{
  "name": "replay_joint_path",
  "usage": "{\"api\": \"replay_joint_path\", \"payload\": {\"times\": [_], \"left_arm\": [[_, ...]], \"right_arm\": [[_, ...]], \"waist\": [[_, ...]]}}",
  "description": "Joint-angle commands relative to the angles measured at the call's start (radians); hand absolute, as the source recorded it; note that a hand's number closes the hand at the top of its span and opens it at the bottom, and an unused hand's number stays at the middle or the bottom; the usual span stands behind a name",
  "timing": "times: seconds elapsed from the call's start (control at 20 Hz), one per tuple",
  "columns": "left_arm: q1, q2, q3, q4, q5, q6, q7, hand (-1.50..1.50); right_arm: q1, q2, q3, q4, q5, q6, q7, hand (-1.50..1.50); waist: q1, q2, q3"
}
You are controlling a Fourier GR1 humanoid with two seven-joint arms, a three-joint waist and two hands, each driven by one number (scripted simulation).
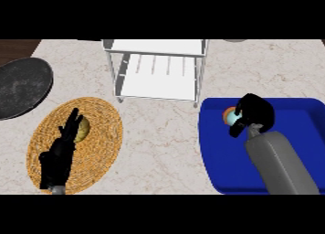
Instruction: Pick the cupcake from the tray and place it in the tiered basket
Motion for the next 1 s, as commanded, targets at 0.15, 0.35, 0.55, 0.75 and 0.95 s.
{"api": "replay_joint_path", "payload": {"times": [0.15,0.35,0.55,0.75,0.95], "left_arm": [[0.017,-0.052,-0.015,0.11,0.001,0.012,0.024,0.0],[0.062,-0.023,0.026,0.08,0.036,-0.012,0.033,0.0],[0.095,-0.035,0.01,0.061,0.019,-0.002,0.028,0.0],[0.051,-0.013,0.046,0.095,0.032,-0.021,0.021,0.0],[0.014,-0.064,-0.003,0.071,-0.01,0.02,0.079,0.0]], "right_arm": [[-0.079,-0.021,0.159,-0.101,-0.067,0.133,-0.387,1.5],[-0.059,0.006,0.044,-0.28,-0.193,0.139,-0.352,1.5],[-0.132,0.012,-0.082,-0.467,-0.31,0.187,-0.26,1.5],[-0.22,-0.038,-0.118,-0.623,-0.33,0.229,-0.224,1.5],[-0.251,-0.079,-0.12,-0.731,-0.335,0.298,-0.169,1.5]], "waist": [[-0.063,0.007,-0.005],[-0.086,-0.003,-0.005],[-0.102,-0.01,-0.006],[-0.098,-0.005,-0.006],[-0.093,-0.002,-0.005]]}}
